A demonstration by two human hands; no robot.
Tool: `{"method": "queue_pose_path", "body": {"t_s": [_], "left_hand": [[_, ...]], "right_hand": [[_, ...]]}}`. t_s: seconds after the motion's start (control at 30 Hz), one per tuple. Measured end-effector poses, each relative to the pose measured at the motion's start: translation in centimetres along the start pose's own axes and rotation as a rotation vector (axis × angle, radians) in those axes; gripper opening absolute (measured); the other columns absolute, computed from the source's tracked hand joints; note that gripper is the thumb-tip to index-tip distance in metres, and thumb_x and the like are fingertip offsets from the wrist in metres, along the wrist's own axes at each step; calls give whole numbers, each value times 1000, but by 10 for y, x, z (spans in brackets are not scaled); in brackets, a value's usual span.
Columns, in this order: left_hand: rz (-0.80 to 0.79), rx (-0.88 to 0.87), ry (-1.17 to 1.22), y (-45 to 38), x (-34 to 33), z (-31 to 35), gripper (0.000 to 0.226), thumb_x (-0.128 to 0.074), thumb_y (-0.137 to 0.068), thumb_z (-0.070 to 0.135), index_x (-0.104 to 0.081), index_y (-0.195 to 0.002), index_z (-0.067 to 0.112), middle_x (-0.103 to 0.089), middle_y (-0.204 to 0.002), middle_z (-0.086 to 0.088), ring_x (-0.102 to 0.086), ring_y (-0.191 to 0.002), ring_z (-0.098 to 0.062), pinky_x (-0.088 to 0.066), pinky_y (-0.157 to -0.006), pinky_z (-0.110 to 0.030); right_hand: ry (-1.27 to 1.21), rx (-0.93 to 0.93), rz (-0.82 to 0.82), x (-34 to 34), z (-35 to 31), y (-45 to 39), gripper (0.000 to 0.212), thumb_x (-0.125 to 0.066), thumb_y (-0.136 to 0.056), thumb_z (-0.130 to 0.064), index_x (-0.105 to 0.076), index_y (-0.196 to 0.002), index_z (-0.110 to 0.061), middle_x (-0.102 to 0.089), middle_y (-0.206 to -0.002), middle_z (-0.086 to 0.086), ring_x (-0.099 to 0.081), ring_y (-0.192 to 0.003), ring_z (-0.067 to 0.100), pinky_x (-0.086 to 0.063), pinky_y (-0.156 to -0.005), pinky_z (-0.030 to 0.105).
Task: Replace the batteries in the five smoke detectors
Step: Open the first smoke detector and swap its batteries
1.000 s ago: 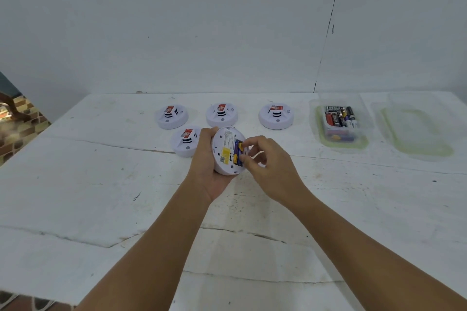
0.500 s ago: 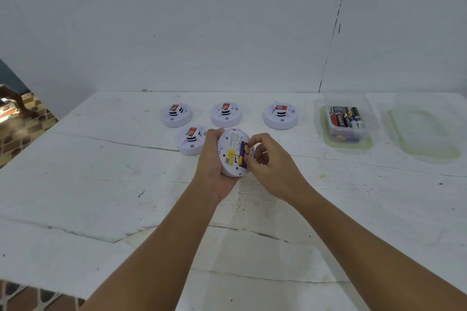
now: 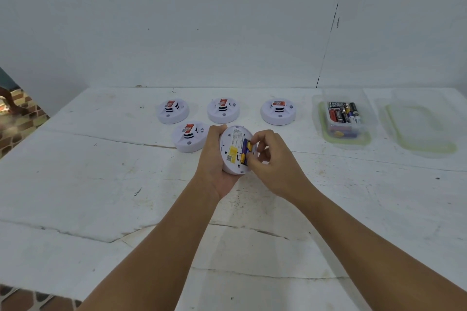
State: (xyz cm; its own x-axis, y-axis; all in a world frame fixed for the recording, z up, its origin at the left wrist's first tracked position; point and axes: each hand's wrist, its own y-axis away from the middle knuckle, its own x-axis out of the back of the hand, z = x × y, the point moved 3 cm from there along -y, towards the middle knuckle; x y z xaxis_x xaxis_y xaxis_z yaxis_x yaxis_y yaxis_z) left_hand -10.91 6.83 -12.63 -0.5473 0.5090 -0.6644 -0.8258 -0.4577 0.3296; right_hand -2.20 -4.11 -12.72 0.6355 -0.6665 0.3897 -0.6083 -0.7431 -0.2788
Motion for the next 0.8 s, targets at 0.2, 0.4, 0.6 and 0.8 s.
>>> {"method": "queue_pose_path", "body": {"t_s": [0.2,0.4,0.6,0.8], "left_hand": [[21,0,-11,-4,6,0,33,-50,-94,40,-67,-99,13,-64,-89,-9,-64,-77,-21,-53,-71,-34],[7,27,7,-8,9,3,33,-52,-93,42,-69,-98,14,-65,-93,-9,-62,-87,-24,-52,-81,-38],[-22,39,19,-9,8,10,28,-51,-94,39,-66,-93,16,-63,-87,-8,-61,-78,-22,-51,-78,-37],[-15,40,11,-9,12,18,28,-55,-93,41,-67,-98,16,-68,-93,-9,-65,-85,-26,-51,-89,-42]], "right_hand": [[-22,11,-16,-2,-4,-1,22,-69,-96,-15,-50,-101,-26,-60,-102,0,-65,-87,18,-53,-69,22],[-48,12,49,-6,-11,-4,16,-67,-98,-14,-53,-103,-19,-63,-101,-1,-64,-84,16,-48,-67,17],[-235,-155,186,-5,-18,-6,24,-70,-94,-11,-56,-110,-22,-61,-84,-2,-57,-71,4,-51,-63,20],[-58,-162,157,-1,-27,-12,12,-52,-99,-12,-60,-91,-17,-58,-79,4,-49,-66,9,-39,-57,21]]}}
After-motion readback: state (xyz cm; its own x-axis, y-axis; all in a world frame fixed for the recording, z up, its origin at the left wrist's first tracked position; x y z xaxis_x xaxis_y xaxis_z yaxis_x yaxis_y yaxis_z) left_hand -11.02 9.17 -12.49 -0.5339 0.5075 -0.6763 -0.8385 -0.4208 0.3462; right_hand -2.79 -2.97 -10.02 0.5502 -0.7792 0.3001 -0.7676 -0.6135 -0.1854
